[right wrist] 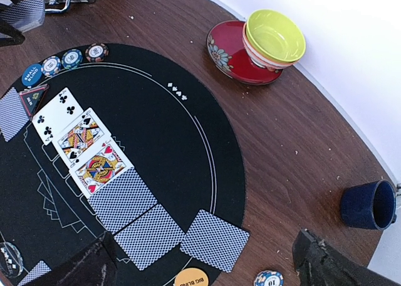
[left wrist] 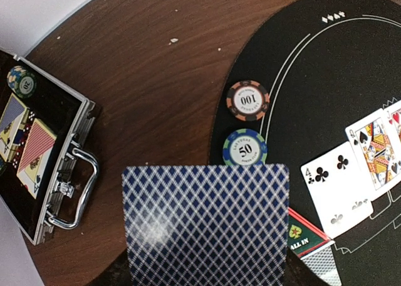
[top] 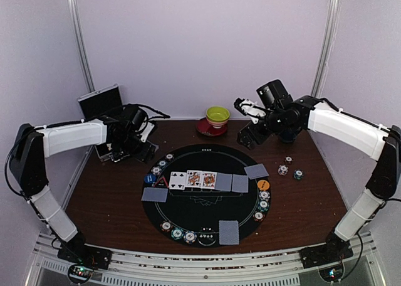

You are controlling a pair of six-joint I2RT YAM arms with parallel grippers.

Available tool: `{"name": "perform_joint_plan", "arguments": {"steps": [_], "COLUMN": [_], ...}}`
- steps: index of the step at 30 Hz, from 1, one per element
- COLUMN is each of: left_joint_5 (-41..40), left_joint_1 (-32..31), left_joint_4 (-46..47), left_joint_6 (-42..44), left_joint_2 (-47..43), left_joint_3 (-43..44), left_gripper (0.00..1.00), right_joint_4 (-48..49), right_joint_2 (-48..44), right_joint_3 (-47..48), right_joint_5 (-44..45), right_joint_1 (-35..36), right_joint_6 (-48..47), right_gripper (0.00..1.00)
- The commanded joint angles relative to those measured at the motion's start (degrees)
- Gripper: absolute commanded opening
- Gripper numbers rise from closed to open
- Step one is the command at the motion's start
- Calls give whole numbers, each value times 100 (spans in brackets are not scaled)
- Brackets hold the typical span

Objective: Distribute texas hold em gaming equipment
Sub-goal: Place the poker card on the poker table mat.

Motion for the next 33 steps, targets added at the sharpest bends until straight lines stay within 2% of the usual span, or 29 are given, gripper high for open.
{"name": "perform_joint_plan", "arguments": {"steps": [1, 15, 25, 33], "left_joint_5": [453, 1177, 1595, 1584], "left_joint_1": [12, -274, -693, -939], "left_joint_4": [215, -120, -31, 436], "left_joint_6": [177, -123, -357, -455], "left_joint_2": [392, 2916, 4597, 5289], "left_joint_3": [566, 3593, 5351, 5882], "left_gripper": [63, 63, 63, 64], "right_joint_4": [233, 343, 399, 445], "right_joint_2": [-297, -244, -122, -46], "right_joint_3": [-139, -200, -251, -296], "right_joint_5": [74, 179, 130, 173], "right_joint_1": [-30, -701, -1078, -1148], "right_joint_6": [85, 201, 229, 208], "right_gripper": [100, 100, 100, 100]}}
